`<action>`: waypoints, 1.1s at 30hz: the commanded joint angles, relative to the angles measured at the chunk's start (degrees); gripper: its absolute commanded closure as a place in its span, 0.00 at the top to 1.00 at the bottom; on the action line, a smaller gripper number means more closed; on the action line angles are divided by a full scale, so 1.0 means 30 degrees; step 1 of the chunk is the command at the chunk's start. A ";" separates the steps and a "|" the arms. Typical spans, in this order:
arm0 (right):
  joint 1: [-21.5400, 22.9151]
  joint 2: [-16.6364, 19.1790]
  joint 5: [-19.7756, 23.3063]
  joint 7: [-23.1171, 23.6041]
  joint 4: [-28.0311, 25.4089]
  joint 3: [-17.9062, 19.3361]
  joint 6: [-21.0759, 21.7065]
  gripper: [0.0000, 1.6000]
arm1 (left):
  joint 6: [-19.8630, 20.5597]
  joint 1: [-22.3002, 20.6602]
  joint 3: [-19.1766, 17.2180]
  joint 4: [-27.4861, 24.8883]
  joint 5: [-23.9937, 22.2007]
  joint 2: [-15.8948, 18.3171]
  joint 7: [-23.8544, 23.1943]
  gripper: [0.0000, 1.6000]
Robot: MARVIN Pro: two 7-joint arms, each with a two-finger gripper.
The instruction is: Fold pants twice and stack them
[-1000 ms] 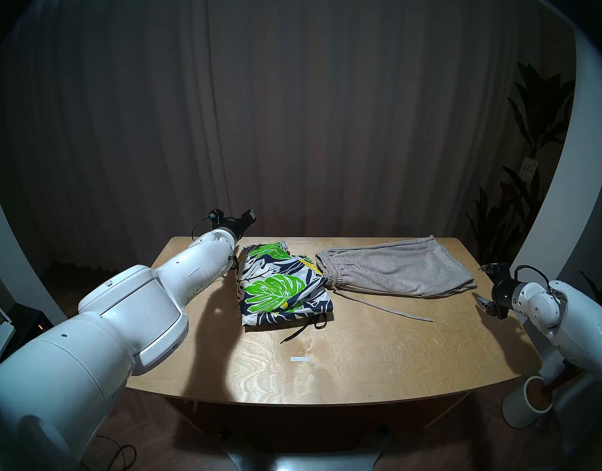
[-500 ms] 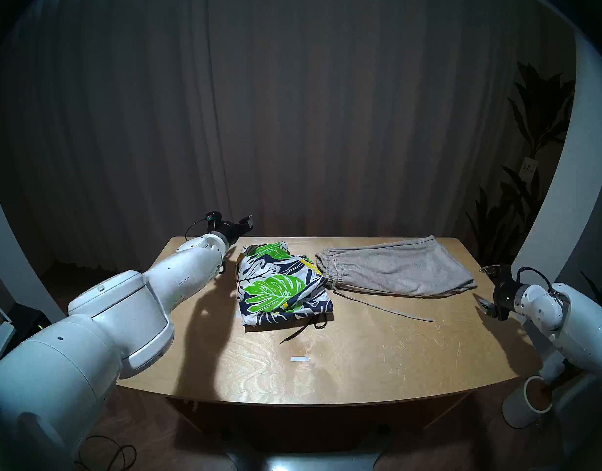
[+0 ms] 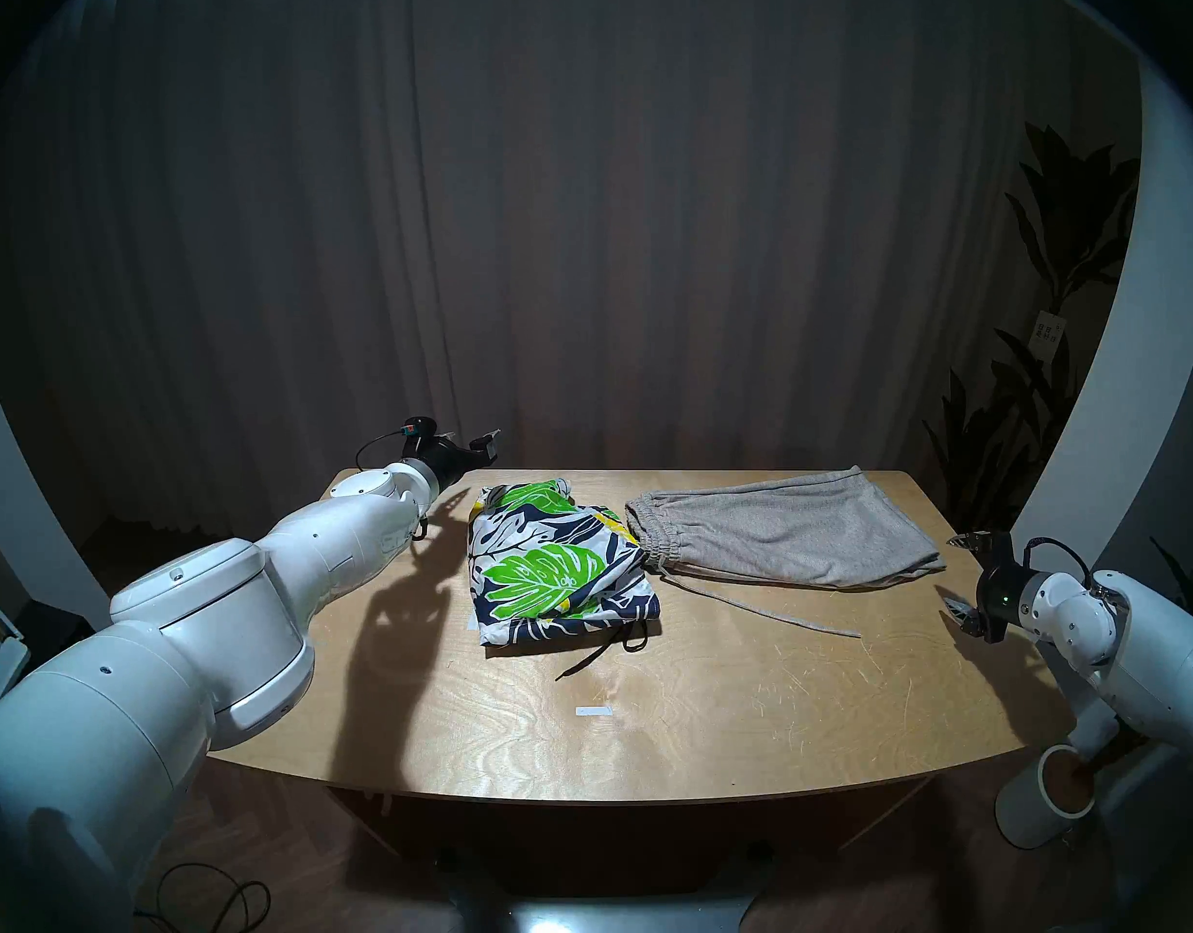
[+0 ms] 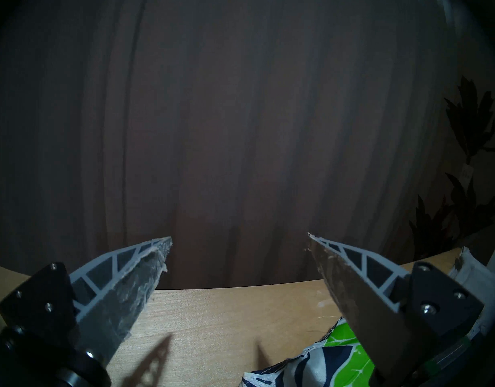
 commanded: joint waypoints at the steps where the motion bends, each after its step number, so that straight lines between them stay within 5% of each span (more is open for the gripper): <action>1: -0.0062 0.0195 -0.0139 0.0795 0.0000 0.0360 0.0086 1.00 | -0.0722 -0.0699 0.0313 -0.0862 0.0561 0.0649 -0.1094 1.00; 33: -0.1090 -0.0848 -0.1714 0.3855 0.0274 0.0273 -0.0507 1.00 | -0.2784 -0.0352 0.1816 -0.5033 0.2720 0.3908 -0.5540 1.00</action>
